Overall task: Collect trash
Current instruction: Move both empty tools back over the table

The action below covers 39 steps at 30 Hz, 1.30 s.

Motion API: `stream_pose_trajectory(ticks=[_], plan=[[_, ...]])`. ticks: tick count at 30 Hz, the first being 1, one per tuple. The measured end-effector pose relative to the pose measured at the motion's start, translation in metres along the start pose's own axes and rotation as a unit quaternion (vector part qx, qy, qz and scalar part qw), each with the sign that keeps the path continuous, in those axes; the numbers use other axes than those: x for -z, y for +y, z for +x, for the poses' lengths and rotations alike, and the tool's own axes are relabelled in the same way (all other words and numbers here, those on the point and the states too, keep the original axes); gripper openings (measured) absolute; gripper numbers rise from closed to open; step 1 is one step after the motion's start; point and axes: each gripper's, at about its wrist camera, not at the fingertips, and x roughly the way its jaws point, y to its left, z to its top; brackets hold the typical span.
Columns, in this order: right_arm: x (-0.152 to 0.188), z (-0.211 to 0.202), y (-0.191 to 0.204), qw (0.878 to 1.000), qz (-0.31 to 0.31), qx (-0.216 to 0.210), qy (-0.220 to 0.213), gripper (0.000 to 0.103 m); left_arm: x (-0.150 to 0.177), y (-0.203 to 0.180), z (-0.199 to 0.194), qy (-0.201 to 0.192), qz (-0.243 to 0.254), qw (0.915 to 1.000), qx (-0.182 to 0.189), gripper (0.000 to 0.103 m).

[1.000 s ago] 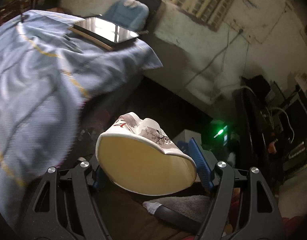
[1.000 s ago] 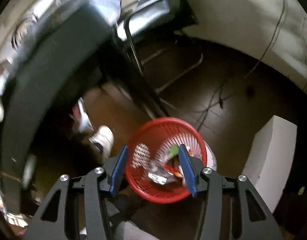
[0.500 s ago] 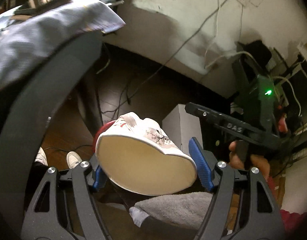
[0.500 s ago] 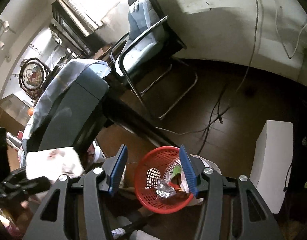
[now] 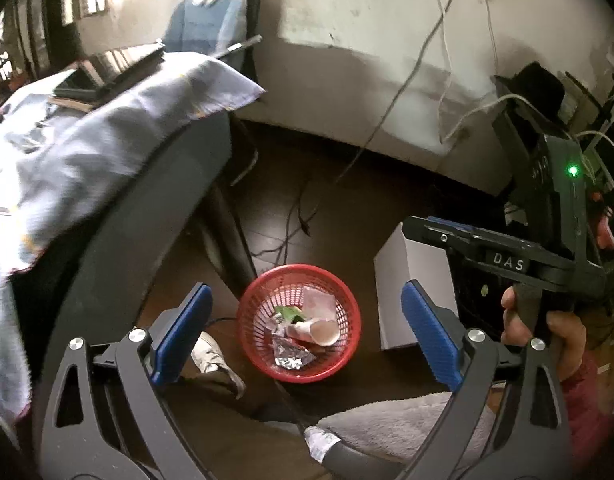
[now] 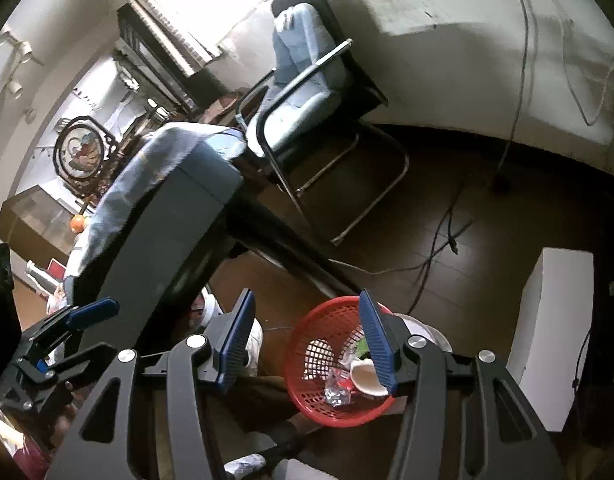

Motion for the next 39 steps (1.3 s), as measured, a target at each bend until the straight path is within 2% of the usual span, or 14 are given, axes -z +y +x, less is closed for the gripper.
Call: stream_pose_trajectory(ticks=[6, 14, 19, 25, 28, 31, 36, 39], plan=[[-0.004, -0.019, 0.031, 0.999, -0.035, -0.015, -0.017, 0.056, 0.005, 0.018, -0.028, -0.029, -0.023, 0.9992, -0.016, 0.093], [-0.003, -0.043, 0.079, 0.995, -0.087, -0.038, -0.039, 0.066, 0.010, 0.043, -0.070, -0.070, -0.066, 0.9946, -0.039, 0.093], [0.000, -0.054, 0.108, 0.991, -0.115, -0.046, -0.046, 0.074, 0.020, 0.062, -0.108, -0.105, -0.085, 0.9886, -0.067, 0.094], [0.007, -0.065, 0.142, 0.986, -0.151, -0.051, -0.051, 0.084, 0.048, 0.104, -0.160, -0.137, -0.110, 0.9760, -0.128, 0.096], [0.014, -0.063, 0.157, 0.984, -0.166, -0.049, -0.042, 0.090, 0.067, 0.136, -0.185, -0.144, -0.135, 0.9659, -0.167, 0.096], [0.021, -0.057, 0.170, 0.983, -0.179, -0.034, -0.031, 0.096, 0.088, 0.171, -0.211, -0.147, -0.165, 0.9522, -0.211, 0.096], [0.031, -0.046, 0.198, 0.978, -0.205, -0.034, -0.009, 0.097, 0.129, 0.240, -0.258, -0.149, -0.225, 0.9219, -0.278, 0.096], [0.036, -0.044, 0.220, 0.973, -0.227, -0.043, -0.004, 0.097, 0.154, 0.278, -0.284, -0.154, -0.266, 0.9035, -0.299, 0.096]])
